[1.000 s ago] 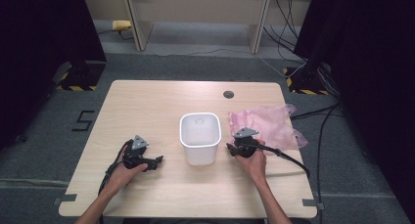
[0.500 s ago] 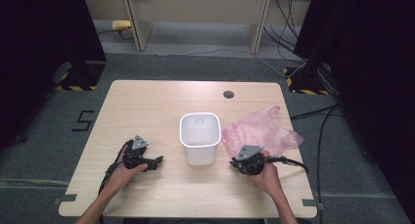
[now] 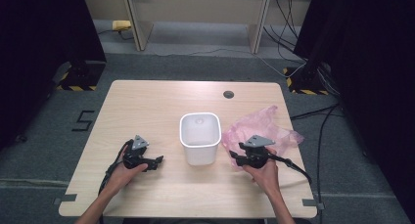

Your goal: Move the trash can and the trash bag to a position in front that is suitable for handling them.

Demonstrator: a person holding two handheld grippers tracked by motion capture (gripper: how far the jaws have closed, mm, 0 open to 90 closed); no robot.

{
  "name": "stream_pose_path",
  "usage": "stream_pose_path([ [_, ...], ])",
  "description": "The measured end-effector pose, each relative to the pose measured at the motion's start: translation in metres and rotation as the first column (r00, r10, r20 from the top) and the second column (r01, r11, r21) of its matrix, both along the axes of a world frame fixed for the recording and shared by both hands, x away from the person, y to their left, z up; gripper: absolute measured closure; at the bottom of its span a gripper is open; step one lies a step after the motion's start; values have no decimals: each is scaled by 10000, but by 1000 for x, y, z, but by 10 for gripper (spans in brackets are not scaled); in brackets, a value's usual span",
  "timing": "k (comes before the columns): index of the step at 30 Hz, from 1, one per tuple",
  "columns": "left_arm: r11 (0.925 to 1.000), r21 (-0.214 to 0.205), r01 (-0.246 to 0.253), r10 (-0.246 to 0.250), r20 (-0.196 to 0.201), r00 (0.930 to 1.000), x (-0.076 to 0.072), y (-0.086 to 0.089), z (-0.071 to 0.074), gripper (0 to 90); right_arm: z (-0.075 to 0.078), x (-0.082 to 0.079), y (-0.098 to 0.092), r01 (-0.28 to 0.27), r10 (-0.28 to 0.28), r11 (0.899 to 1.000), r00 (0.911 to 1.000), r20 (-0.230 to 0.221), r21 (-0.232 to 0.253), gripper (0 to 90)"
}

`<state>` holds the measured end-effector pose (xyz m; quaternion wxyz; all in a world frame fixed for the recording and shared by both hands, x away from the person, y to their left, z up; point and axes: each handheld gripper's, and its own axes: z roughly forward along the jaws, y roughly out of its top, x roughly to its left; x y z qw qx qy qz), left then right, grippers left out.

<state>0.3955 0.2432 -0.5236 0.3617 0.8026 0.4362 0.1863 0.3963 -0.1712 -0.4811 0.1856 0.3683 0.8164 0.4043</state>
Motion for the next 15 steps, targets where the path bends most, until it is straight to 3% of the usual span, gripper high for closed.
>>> stream_pose_path([
  [2,10000,-1,5,-5,-1,10000,0,0,0,112,-6,12,10,582,-573,9979,9978,-324,275,477],
  [7,10000,8,23,-23,-14,10000,0,0,0,112,-18,31,18,921,-913,9957,9938,-640,90,507],
  [9,10000,0,18,-18,-4,10000,0,0,0,112,-20,37,19,945,-942,9955,9935,-643,11,593],
  [11,10000,4,20,-20,-2,10000,0,0,0,112,-23,39,21,408,-425,9987,9974,-578,-297,703],
  [12,10000,8,24,-24,-13,10000,0,0,0,112,-25,37,22,-417,374,9967,9974,-619,-698,790],
  [13,10000,1,18,-18,-2,10000,0,0,0,112,-25,37,22,-417,374,9967,9974,-619,-698,790],
  [15,10000,10,25,-25,-11,10000,0,0,0,113,-27,31,22,-1138,1070,9875,9920,-663,-1088,827],
])
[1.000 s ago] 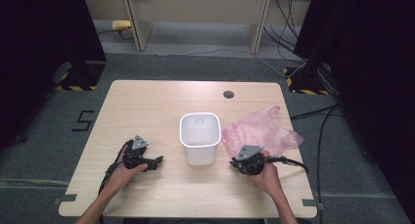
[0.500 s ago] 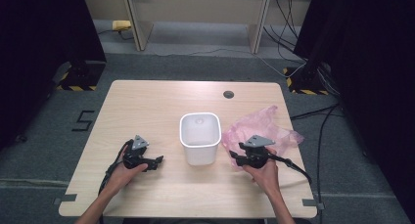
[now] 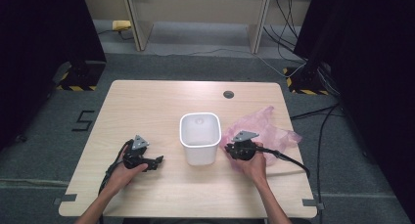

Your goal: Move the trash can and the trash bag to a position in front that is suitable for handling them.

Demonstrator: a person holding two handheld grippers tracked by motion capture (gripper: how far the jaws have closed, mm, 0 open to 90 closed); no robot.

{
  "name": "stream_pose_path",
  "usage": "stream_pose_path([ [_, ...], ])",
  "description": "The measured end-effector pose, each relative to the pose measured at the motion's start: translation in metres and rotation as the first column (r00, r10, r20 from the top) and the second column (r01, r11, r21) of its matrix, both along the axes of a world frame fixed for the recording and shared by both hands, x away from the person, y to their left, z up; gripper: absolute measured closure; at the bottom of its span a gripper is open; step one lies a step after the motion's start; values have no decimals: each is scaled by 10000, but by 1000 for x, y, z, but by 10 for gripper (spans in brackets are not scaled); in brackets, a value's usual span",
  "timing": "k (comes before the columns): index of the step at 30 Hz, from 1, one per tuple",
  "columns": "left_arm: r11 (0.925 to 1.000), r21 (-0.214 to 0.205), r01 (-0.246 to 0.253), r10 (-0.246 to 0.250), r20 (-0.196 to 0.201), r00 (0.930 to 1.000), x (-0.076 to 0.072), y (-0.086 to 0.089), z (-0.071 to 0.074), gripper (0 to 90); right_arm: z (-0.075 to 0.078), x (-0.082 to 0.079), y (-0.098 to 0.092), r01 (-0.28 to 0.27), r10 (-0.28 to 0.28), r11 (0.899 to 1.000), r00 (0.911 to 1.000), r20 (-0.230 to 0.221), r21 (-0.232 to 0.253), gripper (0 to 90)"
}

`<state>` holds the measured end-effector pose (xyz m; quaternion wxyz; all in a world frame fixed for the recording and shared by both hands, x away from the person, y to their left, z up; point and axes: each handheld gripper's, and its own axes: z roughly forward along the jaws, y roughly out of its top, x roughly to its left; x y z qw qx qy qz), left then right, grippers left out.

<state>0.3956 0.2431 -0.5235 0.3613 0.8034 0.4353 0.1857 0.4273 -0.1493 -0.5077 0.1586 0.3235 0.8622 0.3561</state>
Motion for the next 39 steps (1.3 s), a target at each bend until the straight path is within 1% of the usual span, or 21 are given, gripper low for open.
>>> stream_pose_path([
  [2,10000,1,20,-20,6,10000,0,0,0,115,1,-7,-3,-757,757,9962,9971,-8,-421,836],
  [5,10000,-3,33,-33,7,10000,0,0,0,115,6,-21,-11,-1813,1840,9761,9829,122,-1197,840],
  [7,10000,0,49,-49,13,10000,0,0,0,115,10,-29,-18,-2385,2423,9632,9701,162,-1236,810],
  [9,10000,-7,51,-51,13,10000,0,0,0,115,12,-31,-20,-2373,2405,9649,9705,161,-1124,759],
  [12,10000,-8,55,-55,13,10000,0,0,0,114,18,-34,-24,-1884,1897,9808,9816,219,-503,637],
  [13,10000,-8,62,-62,14,10000,0,0,0,115,22,-34,-26,-1371,1374,9905,9901,292,-121,539],
  [14,10000,-8,62,-62,14,10000,0,0,0,115,22,-34,-26,-1371,1374,9905,9901,292,-121,539],
  [16,10000,2,71,-71,11,10000,0,0,0,115,24,-32,-31,-635,624,9965,9978,219,548,484],
  [17,10000,1,74,-74,10,10000,0,0,0,115,24,-29,-37,307,-318,9944,9995,91,1006,419],
  [18,10000,1,74,-74,10,10000,0,0,0,115,24,-29,-37,307,-318,9944,9995,91,1006,419],
  [20,10000,-1,75,-75,9,10000,0,0,0,114,23,-25,-43,1145,-1146,9809,9934,-86,1574,409],
  [21,10000,-7,73,-73,7,10000,0,0,0,114,23,-23,-44,1853,-1817,9653,9827,-361,1843,371],
  [22,10000,-7,73,-73,7,10000,0,0,0,114,23,-23,-44,1853,-1817,9653,9827,-361,1843,371],
  [23,10000,-6,71,-71,11,10000,0,0,0,113,21,-22,-39,2118,-2035,9494,9773,-593,2321,376],
  [25,10000,-11,65,-65,14,10000,0,-1,0,114,18,-22,-29,1970,-1804,9438,9799,-856,2655,384],
  [26,10000,-10,65,-65,12,10000,0,-1,0,114,18,-22,-29,1970,-1804,9438,9799,-856,2655,384],
  [27,10000,-6,67,-67,12,10000,0,0,0,113,18,-24,-18,1765,-1657,9599,9839,-670,2180,394],
  [33,10000,-4,70,-70,11,10000,0,0,0,113,11,-22,0,1562,-1460,9736,9867,-720,1664,464],
  [35,10000,-3,71,-71,12,10000,0,0,0,113,2,-22,3,884,-806,9905,9938,-762,1049,583],
  [36,10000,-5,70,-70,13,10000,0,0,0,113,2,-22,3,884,-806,9905,9938,-762,1049,583],
  [39,10000,-2,71,-71,11,10000,0,0,0,114,0,-27,3,-411,434,9986,9968,-672,348,744],
])
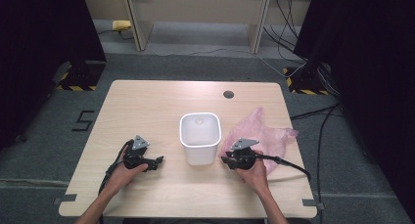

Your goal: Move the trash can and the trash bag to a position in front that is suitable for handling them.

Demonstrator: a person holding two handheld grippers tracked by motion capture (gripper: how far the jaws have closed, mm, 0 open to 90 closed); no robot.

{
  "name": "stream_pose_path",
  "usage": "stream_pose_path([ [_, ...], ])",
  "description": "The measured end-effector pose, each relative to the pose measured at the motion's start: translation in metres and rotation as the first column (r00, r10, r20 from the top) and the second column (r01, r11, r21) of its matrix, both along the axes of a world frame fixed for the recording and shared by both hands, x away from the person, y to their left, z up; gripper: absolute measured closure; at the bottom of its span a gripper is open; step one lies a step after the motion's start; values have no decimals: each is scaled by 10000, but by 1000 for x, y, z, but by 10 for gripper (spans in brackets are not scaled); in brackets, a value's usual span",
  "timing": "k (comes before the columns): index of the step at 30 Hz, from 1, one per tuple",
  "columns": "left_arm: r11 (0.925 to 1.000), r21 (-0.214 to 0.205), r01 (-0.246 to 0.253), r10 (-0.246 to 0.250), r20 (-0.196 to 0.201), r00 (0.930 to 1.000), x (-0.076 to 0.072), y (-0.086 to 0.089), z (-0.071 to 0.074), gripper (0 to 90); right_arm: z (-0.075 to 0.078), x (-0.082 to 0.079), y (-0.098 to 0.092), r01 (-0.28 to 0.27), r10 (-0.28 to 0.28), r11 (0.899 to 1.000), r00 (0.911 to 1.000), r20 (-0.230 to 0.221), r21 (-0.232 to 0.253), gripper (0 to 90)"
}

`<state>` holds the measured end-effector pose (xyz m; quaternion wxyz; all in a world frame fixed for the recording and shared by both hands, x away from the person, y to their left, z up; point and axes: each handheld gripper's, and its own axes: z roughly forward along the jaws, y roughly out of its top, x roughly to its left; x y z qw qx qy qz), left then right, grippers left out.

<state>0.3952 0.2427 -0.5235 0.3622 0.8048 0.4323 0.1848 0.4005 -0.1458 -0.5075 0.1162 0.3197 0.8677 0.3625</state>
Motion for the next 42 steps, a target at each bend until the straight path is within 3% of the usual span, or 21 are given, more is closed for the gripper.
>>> stream_pose_path([
  [2,10000,-1,0,0,1,10000,0,0,0,113,2,-6,-3,-744,748,9967,9971,119,-322,787],
  [4,10000,-1,0,0,0,10000,0,0,0,113,7,-16,-10,-1591,1619,9837,9864,276,-843,800],
  [8,10000,11,8,-8,-3,10000,0,0,0,114,9,-25,-21,-1884,1913,9791,9810,330,-766,719],
  [9,10000,-2,1,-1,1,10000,0,0,0,114,10,-27,-25,-1716,1738,9836,9841,376,-551,656],
  [10,10000,12,11,-11,-4,10000,0,0,0,114,16,-28,-33,-878,871,9960,9954,405,165,552],
  [12,10000,11,9,-9,-2,10000,0,0,0,114,19,-27,-36,-474,454,9980,9979,465,424,502],
  [14,10000,12,9,-9,-5,10000,0,0,0,114,26,-23,-44,651,-718,9917,9957,580,1110,427],
  [15,10000,11,9,-9,-4,10000,0,0,0,113,28,-20,-48,1297,-1391,9816,9885,589,1402,410],
  [16,10000,8,6,-6,-3,10000,0,0,0,114,29,-16,-58,2503,-2620,9570,9628,666,1463,392],
  [17,10000,8,6,-6,-3,10000,0,0,0,113,29,-16,-58,2503,-2620,9570,9628,666,1463,392],
  [21,10000,1,3,-3,-3,10000,0,0,0,113,29,-12,-78,4348,-4436,8952,8905,1012,978,374],
  [23,10000,-1,0,0,0,10000,0,0,0,113,29,-11,-84,4807,-4858,8740,8668,1129,702,362],
  [25,10000,-6,-2,2,-2,10000,0,0,0,113,26,-9,-89,5038,-5069,8620,8563,985,562,363],
  [30,10000,4,6,-6,-6,10000,0,0,0,113,11,2,-93,5179,-5177,8554,8553,198,-41,368],
  [35,10000,16,4,-4,-10,10000,0,0,0,111,3,20,-88,4862,-4864,8738,8736,-164,-106,370],
  [36,10000,13,2,-2,-8,10000,0,0,0,111,1,28,-85,4600,-4598,8879,8878,-210,48,368],
  [37,10000,15,4,-4,-9,10000,0,0,0,111,1,28,-85,4600,-4598,8879,8878,-210,48,368],
  [38,10000,15,4,-4,-10,10000,0,0,0,111,1,32,-84,4423,-4420,8968,8967,-253,88,373],
  [40,10000,15,4,-4,-10,10000,0,0,0,111,0,45,-74,3621,-3618,9320,9320,-211,149,375],
  [41,10000,15,4,-4,-10,10000,0,0,0,111,0,49,-71,3346,-3343,9423,9422,-210,135,380],
  [42,10000,14,3,-3,-10,10000,0,0,0,111,0,49,-71,3346,-3343,9423,9422,-210,135,380],
])
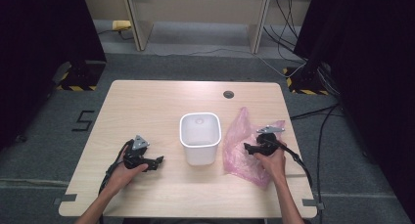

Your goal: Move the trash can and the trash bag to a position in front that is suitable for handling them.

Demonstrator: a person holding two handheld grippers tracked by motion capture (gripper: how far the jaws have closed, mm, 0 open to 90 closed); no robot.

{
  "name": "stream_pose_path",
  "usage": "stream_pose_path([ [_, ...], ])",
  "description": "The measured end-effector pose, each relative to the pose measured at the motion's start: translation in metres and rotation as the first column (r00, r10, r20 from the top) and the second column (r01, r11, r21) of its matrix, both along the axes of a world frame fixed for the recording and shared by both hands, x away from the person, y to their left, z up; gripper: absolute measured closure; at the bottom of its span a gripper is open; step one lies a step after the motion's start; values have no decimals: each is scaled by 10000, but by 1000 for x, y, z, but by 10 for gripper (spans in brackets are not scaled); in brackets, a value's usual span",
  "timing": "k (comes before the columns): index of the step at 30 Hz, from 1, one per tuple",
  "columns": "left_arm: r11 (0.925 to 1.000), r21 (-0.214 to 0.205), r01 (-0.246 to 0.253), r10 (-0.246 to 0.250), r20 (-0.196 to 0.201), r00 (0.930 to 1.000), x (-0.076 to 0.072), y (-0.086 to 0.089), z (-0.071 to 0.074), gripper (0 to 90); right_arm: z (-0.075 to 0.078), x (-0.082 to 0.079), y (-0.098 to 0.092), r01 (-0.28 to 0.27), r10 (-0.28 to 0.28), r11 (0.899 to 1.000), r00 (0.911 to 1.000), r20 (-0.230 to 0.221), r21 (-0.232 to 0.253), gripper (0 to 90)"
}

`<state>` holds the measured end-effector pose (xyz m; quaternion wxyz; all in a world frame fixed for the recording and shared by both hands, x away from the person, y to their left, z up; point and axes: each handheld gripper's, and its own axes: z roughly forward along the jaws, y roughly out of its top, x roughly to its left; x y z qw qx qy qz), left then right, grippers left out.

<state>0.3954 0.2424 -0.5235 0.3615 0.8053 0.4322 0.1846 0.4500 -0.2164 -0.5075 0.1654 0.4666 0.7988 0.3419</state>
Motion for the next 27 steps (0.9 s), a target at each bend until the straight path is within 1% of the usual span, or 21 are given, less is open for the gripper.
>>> stream_pose_path([
  [1,10000,-1,0,0,0,10000,0,0,0,111,0,4,4,-392,392,9992,9992,32,-50,381],
  [2,10000,0,2,-2,3,10000,0,0,0,111,0,6,7,-590,590,9982,9983,2,-80,383],
  [4,10000,-2,0,0,1,10000,0,0,0,111,1,8,11,-727,727,9973,9973,-49,52,383],
  [6,10000,-1,5,-5,-2,10000,0,0,0,111,4,6,10,-800,799,9967,9967,150,94,374],
  [10,10000,-6,18,-18,3,10000,0,0,0,111,15,-2,9,-334,315,9984,9986,413,458,343],
  [12,10000,-5,21,-21,1,10000,0,0,0,111,19,-8,10,-219,204,9989,9991,363,414,317],
  [14,10000,4,21,-21,3,10000,0,0,0,111,21,-14,10,7,-10,9996,9999,107,274,278],
  [15,10000,1,21,-21,1,10000,0,0,0,111,21,-18,10,318,-318,9992,9995,12,254,254],
  [16,10000,1,23,-23,1,10000,0,0,0,111,21,-20,9,445,-445,9988,9990,17,186,234],
  [18,10000,1,25,-25,0,10000,0,0,0,111,19,-25,8,924,-920,9955,9955,-237,193,164],
  [19,10000,3,28,-28,0,10000,0,0,0,111,18,-27,8,1014,-1005,9946,9942,-378,235,159],
  [20,10000,-2,25,-25,-1,10000,0,0,0,111,14,-29,9,1205,-1171,9915,9909,-664,491,166],
  [21,10000,0,34,-34,-4,10000,0,0,0,111,14,-29,9,1205,-1171,9915,9909,-664,491,166],
  [22,10000,-1,41,-41,-8,10000,0,0,0,109,12,-29,12,1442,-1409,9888,9870,-768,391,161],
  [23,10000,0,48,-48,-13,10000,0,0,0,109,12,-29,12,1442,-1409,9888,9870,-768,391,161],
  [24,10000,3,55,-55,-17,10000,1,0,0,108,8,-26,14,1585,-1563,9872,9838,-881,192,161],
  [25,10000,3,55,-55,-17,10000,1,0,0,106,8,-26,14,1585,-1563,9872,9838,-881,192,161],
  [26,10000,7,82,-82,-29,10000,1,-1,0,104,5,-25,15,1755,-1749,9845,9791,-1033,-31,155],
  [27,10000,7,82,-82,-29,10000,1,-1,0,101,5,-24,16,1715,-1715,9852,9805,-964,-80,158],
])
